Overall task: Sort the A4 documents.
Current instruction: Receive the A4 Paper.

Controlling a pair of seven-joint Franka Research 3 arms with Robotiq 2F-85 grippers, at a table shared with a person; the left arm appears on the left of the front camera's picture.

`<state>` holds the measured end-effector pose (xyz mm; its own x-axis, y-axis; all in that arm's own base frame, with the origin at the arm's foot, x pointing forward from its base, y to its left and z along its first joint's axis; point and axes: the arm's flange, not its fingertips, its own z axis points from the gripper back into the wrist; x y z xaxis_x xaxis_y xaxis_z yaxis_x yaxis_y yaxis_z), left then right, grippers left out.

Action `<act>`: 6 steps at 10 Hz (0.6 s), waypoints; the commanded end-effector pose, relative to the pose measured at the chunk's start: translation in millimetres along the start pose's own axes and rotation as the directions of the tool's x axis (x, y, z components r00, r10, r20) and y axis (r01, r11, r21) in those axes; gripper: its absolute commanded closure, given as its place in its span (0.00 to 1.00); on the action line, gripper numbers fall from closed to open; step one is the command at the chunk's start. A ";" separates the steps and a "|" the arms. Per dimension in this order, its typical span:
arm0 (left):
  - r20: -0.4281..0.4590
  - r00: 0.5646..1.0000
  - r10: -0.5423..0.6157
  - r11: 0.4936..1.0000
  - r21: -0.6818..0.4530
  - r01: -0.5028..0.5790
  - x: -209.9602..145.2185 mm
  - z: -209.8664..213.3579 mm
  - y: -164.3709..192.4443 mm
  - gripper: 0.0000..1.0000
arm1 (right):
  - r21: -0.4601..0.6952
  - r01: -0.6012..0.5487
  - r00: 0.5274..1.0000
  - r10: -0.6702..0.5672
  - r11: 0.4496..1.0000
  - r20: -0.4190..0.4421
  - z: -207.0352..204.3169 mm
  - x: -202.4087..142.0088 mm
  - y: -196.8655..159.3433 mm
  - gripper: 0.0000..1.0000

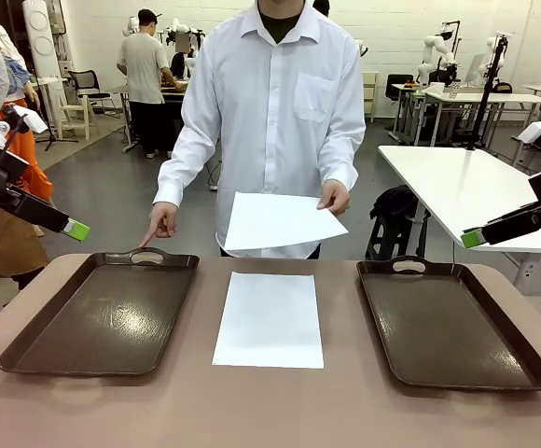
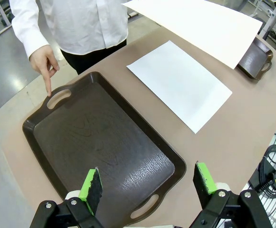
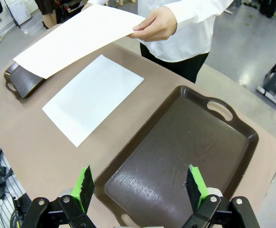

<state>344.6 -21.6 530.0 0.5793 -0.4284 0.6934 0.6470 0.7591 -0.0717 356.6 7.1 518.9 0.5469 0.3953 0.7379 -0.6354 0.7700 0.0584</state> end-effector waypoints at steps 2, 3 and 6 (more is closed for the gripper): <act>0.000 1.000 0.000 1.000 0.000 0.000 0.0 0.0 0.0 0.00 | 0.001 0.001 1.000 -0.001 1.000 0.002 0.4 -0.2 -0.4 0.00; -0.019 0.998 0.062 0.993 -0.098 -0.064 8.9 -30.9 6.1 0.00 | 0.001 0.001 1.000 -0.001 1.000 0.002 0.4 -0.2 -0.4 0.00; -0.080 0.960 0.269 0.890 -0.360 -0.279 44.7 -106.7 14.6 0.00 | 0.001 0.001 1.000 -0.001 1.000 0.002 0.4 -0.2 -0.4 0.00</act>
<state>391.9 -75.1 484.3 0.7289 -0.3038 0.6135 0.6158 0.6826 -0.3935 356.4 6.7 519.5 0.5461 0.3944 0.7391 -0.6349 0.7704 0.0581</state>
